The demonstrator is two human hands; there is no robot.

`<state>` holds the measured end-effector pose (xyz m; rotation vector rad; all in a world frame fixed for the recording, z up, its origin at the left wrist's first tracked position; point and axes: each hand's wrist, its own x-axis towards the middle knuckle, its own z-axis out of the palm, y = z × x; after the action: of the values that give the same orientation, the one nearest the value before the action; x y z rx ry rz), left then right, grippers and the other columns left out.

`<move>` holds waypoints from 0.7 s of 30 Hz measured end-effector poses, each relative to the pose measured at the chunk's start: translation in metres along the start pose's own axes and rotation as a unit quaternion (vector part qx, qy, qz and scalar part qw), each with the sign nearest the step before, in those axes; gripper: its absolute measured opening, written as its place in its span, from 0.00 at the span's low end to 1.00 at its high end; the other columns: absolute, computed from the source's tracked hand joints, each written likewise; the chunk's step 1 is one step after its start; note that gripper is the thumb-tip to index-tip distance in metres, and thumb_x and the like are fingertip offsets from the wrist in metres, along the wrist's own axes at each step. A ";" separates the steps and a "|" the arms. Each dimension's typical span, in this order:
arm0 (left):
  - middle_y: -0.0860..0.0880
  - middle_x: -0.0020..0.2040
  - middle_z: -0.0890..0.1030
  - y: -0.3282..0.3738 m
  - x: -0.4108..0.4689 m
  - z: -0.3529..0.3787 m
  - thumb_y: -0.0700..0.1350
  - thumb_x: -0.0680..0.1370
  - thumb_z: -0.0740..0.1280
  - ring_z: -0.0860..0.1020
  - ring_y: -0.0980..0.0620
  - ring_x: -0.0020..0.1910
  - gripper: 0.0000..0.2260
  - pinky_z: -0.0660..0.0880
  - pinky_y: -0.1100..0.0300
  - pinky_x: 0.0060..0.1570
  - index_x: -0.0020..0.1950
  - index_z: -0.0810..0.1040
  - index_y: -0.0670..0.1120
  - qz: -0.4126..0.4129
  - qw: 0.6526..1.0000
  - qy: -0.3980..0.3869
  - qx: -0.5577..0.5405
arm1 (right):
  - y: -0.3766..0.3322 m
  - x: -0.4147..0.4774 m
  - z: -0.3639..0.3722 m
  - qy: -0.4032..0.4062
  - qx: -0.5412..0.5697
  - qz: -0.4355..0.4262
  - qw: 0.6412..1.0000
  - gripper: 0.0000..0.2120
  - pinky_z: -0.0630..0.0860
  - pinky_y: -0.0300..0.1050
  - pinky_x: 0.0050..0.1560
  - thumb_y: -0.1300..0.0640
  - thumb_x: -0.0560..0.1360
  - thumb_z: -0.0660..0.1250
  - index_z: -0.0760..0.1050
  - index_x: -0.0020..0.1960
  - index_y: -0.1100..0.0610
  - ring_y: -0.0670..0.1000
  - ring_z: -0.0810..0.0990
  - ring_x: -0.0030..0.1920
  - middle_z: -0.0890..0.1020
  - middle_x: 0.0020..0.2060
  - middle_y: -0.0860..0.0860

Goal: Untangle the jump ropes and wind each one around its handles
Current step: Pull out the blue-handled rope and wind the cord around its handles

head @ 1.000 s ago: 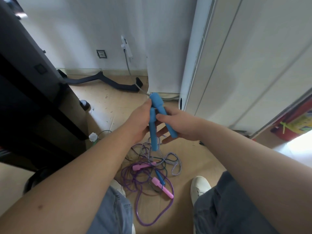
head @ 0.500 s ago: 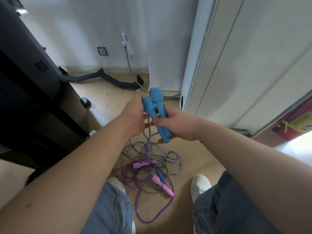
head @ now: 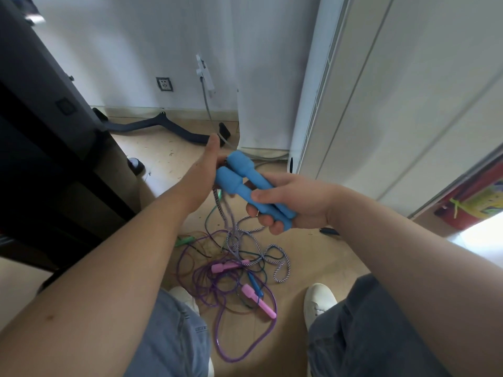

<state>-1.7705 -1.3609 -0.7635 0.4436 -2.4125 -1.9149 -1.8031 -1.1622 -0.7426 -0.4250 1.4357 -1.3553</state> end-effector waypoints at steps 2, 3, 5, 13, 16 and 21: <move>0.46 0.36 0.76 0.002 0.003 0.002 0.65 0.82 0.49 0.74 0.46 0.35 0.28 0.72 0.57 0.35 0.45 0.77 0.45 -0.017 1.000 0.022 0.008 | 0.000 -0.002 -0.001 -0.001 0.006 0.009 1.000 0.16 0.73 0.45 0.36 0.61 0.83 0.61 0.67 0.70 0.56 0.51 0.74 0.36 0.78 0.44 0.56; 0.47 0.35 0.74 0.003 0.004 0.002 0.65 0.82 0.51 0.72 0.47 0.34 0.26 0.70 0.57 0.32 0.46 0.76 0.45 -0.018 0.999 0.045 0.009 | 0.000 -0.003 -0.002 -0.002 0.012 0.010 1.000 0.16 0.74 0.45 0.36 0.60 0.83 0.62 0.68 0.70 0.56 0.51 0.75 0.36 0.79 0.44 0.56; 0.49 0.32 0.73 0.006 0.007 0.001 0.63 0.82 0.53 0.70 0.51 0.29 0.24 0.67 0.60 0.28 0.45 0.75 0.45 -0.025 0.996 0.087 -0.009 | 0.001 -0.005 -0.005 -0.015 0.029 0.020 0.999 0.17 0.78 0.48 0.39 0.59 0.82 0.64 0.69 0.70 0.54 0.52 0.78 0.38 0.80 0.46 0.57; 0.53 0.26 0.73 0.009 0.006 -0.011 0.63 0.83 0.49 0.67 0.55 0.26 0.27 0.63 0.61 0.28 0.37 0.75 0.48 -0.026 0.995 0.091 -0.034 | 0.006 -0.004 -0.011 -0.072 0.058 0.050 0.995 0.11 0.66 0.38 0.33 0.57 0.83 0.62 0.73 0.64 0.58 0.47 0.64 0.33 0.71 0.37 0.51; 0.52 0.22 0.72 0.006 0.009 -0.033 0.63 0.83 0.46 0.65 0.54 0.24 0.32 0.60 0.60 0.28 0.28 0.71 0.47 0.001 0.996 0.090 -0.005 | 0.004 -0.010 -0.012 -0.129 0.053 0.073 0.988 0.10 0.61 0.34 0.27 0.59 0.84 0.59 0.72 0.63 0.58 0.45 0.58 0.31 0.67 0.36 0.51; 0.54 0.19 0.66 0.001 0.005 -0.025 0.61 0.84 0.49 0.64 0.57 0.17 0.33 0.62 0.61 0.26 0.21 0.68 0.50 -0.039 0.990 0.090 -0.104 | 0.001 -0.011 0.002 -0.178 0.049 0.064 0.981 0.09 0.58 0.33 0.23 0.61 0.84 0.58 0.71 0.62 0.57 0.44 0.57 0.28 0.65 0.36 0.51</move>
<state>-1.7708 -1.3858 -0.7573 0.6743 -2.0891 -2.0314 -1.7970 -1.1541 -0.7380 -0.4761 1.0784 -1.1722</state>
